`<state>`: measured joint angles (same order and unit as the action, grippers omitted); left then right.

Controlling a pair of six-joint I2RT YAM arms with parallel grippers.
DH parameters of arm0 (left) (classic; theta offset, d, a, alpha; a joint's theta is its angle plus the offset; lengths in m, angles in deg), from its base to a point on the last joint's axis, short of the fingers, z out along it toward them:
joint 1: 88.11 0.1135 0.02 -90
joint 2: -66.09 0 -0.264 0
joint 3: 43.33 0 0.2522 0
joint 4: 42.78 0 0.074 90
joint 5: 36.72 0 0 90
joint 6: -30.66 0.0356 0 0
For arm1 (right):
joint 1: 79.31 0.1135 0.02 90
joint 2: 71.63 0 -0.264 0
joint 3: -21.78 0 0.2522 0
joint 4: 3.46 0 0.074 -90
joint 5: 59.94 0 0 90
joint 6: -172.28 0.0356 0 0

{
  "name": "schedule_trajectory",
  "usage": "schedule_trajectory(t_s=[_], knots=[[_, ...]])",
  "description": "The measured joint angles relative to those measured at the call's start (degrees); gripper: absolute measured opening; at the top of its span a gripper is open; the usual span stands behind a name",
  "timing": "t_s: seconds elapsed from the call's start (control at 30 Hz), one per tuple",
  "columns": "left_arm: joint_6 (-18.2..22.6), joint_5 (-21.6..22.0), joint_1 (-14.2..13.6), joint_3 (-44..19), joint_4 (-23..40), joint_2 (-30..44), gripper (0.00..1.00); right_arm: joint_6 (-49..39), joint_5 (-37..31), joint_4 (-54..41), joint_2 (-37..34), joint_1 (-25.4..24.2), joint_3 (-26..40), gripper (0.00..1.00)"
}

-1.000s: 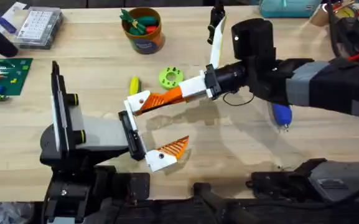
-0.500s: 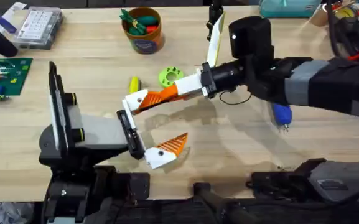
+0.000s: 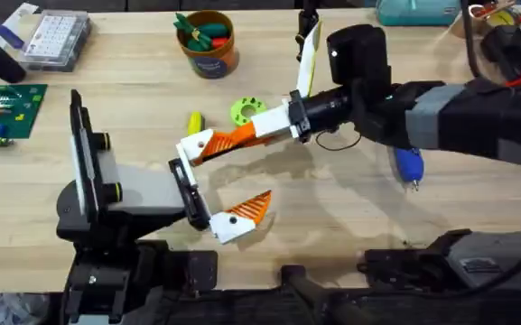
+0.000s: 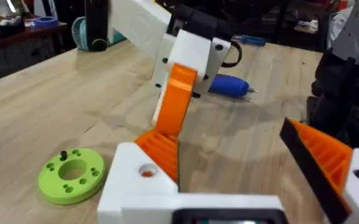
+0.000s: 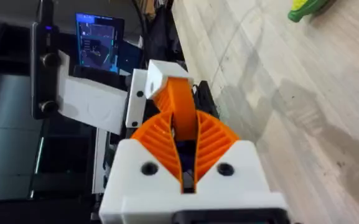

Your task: Pick up the gripper from the table and insert it into the empty holder that is missing its gripper. Then pick up a screw, insert it into the mounting hole, and use the screwdriver to tighten it. Finally, clean up the table by picking up the vegetable and placing it into the bucket.

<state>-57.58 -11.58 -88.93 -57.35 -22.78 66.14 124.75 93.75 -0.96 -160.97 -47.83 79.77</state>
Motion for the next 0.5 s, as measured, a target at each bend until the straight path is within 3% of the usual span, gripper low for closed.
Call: schedule_trajectory(t_s=[0.3, 0.43, 0.47, 0.5], knots=[[0.06, -0.49, 0.00, 0.00, 0.04, 0.00, 0.991, 0.36, -0.06, -0.16, -0.03, 0.71, 0.00, 0.172], [0.38, -1.33, -0.22, -0.01, 0.16, 0.00, 0.991, 0.46, -0.04, -0.31, -0.12, 1.34, 0.00, 0.262], [0.49, -1.61, -0.38, -0.02, 0.20, 0.00, 0.991, 0.45, 0.45, -0.41, -0.82, 1.27, 0.00, 0.360], [0.61, -1.71, -0.42, -0.02, 0.20, 0.00, 0.991, 0.38, 0.64, -0.45, -0.90, 1.13, 0.00, 0.397]])
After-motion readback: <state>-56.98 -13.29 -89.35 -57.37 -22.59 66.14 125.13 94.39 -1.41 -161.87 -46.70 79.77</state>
